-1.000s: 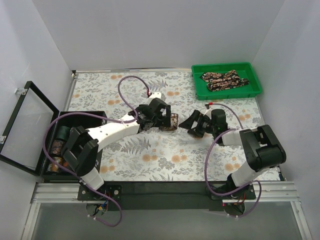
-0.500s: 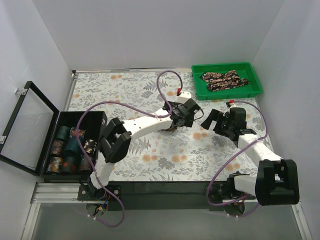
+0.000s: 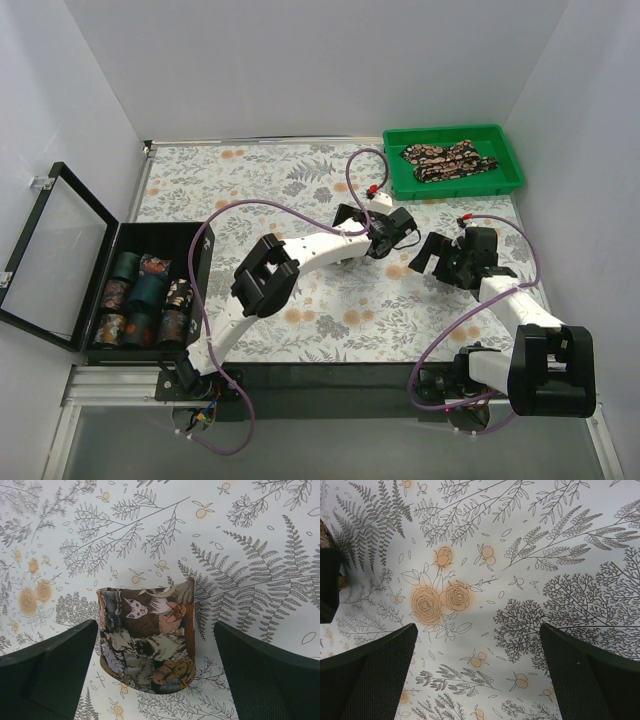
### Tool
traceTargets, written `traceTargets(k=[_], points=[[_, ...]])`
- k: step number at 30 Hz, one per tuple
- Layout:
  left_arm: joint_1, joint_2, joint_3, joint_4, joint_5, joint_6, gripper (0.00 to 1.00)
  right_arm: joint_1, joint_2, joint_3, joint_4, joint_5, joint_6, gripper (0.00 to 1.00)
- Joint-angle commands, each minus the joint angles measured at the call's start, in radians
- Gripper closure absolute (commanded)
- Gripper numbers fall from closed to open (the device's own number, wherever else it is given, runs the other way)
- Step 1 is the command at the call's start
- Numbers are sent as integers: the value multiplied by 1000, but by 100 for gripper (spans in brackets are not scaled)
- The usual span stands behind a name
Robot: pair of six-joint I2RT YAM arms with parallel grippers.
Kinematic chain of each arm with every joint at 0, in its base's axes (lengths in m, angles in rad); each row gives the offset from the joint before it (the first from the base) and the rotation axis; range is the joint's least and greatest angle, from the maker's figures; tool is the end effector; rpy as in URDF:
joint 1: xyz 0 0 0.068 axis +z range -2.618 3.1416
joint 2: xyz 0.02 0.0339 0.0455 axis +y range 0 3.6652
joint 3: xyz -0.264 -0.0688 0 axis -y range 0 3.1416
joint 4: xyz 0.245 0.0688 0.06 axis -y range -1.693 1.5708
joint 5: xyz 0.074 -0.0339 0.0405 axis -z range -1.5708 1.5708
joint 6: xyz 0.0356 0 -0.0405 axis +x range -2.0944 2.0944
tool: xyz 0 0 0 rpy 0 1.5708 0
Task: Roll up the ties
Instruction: Place the rolled tie into the container
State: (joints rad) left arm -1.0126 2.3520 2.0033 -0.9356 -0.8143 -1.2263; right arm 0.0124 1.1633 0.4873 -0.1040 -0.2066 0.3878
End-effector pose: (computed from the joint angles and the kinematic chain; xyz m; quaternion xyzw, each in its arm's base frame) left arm 0.2786 -0.3972 0.1792 -0.1531 0.8976 0.0530 0.4099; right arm 0.2213 0.0100 0.1728 0.1323 0.9092 0.1694 0.3566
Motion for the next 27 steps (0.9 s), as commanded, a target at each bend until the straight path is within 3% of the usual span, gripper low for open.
traceTargets(k=[1, 14, 27], points=[[-7, 3, 52, -25, -120, 19, 4, -3, -11, -10, 35, -45, -14, 2], [-15, 79, 46, -62, -140, -6, 15, -45, 9, -33, 72, -94, -3, 2], [-11, 27, -52, -57, -155, -30, 73, -58, 13, -44, 86, -120, 2, 2]])
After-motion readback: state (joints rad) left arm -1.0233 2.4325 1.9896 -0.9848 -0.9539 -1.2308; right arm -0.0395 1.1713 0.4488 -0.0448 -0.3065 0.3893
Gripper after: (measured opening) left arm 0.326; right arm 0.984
